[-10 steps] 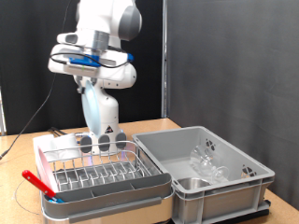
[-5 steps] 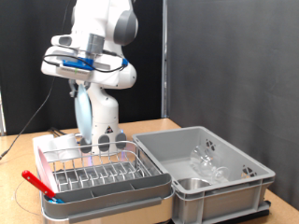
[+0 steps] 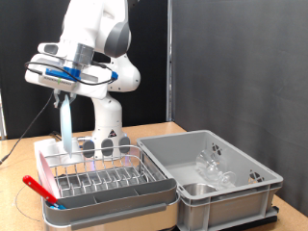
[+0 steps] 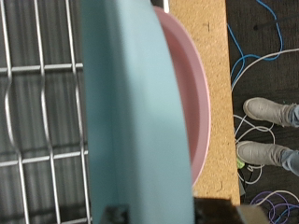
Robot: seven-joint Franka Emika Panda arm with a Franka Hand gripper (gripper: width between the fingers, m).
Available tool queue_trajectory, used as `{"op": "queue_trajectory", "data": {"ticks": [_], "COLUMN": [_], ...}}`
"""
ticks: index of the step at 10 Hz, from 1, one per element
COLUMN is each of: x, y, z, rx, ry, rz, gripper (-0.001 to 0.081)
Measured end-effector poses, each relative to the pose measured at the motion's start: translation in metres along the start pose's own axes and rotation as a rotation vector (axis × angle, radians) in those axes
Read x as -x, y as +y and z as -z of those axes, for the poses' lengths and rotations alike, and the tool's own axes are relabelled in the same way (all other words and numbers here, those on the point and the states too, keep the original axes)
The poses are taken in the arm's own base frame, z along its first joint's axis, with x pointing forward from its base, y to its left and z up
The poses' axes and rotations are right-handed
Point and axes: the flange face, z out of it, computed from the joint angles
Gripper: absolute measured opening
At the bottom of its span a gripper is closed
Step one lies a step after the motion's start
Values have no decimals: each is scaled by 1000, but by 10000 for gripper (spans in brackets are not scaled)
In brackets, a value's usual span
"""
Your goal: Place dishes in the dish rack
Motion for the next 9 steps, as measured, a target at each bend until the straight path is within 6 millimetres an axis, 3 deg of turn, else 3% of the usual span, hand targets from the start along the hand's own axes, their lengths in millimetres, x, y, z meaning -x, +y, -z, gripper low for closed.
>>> {"op": "queue_trajectory", "data": {"ticks": [9], "x": [14], "y": [-18], "z": [-67], "rx": [54], "ry": [-26], "rz": [43], "gripper": [38]}}
